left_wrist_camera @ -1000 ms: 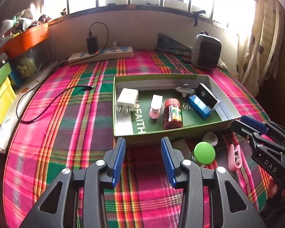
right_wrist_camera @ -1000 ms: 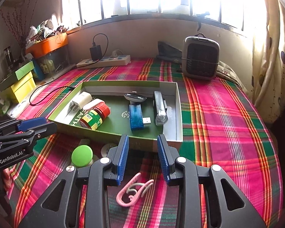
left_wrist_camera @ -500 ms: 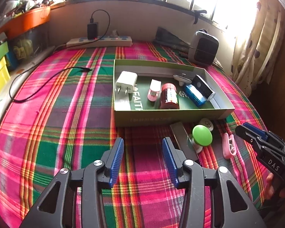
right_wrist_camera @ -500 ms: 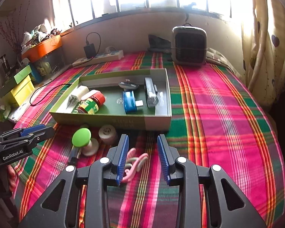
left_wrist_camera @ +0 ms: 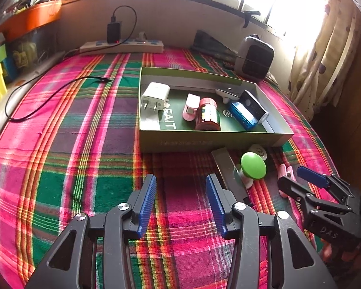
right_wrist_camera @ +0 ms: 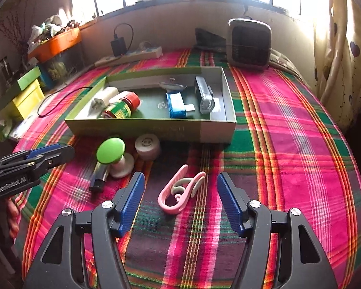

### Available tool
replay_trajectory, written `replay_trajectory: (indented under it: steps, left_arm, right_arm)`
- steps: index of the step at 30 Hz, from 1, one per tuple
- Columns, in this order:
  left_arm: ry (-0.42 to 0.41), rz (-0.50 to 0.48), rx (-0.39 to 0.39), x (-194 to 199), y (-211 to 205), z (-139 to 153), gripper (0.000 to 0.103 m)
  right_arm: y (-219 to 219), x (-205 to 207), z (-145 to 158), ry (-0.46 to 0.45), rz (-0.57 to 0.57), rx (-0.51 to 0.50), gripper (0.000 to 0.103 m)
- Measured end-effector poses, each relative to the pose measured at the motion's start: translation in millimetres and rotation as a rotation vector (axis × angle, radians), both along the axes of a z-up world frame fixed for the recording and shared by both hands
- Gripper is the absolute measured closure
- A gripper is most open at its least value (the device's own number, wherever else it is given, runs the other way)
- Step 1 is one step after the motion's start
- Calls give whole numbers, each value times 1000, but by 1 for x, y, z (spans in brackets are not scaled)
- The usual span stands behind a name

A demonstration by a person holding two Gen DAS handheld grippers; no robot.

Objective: Organize rigid objects
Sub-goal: 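Close the right tool on the pink plastic hook while the left tool approaches the green knob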

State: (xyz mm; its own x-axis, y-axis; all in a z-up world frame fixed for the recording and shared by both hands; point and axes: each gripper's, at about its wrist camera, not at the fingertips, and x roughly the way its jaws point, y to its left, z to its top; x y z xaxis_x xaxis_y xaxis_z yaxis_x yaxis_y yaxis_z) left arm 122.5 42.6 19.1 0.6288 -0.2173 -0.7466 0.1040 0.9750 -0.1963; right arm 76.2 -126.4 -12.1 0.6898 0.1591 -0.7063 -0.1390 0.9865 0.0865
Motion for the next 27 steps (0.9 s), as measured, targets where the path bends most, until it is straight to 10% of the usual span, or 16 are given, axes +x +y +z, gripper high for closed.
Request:
replay_trajectory:
  steps: [15,27]
  left_arm:
    - [3,-15,-7,-1,-4,0,60]
    - [7,-48,-6,-1,-15,3,60]
  right_arm:
    - [-1,6,-7,52,-49,-16,40]
    - [-5,3,-6,52,-51,-34,76]
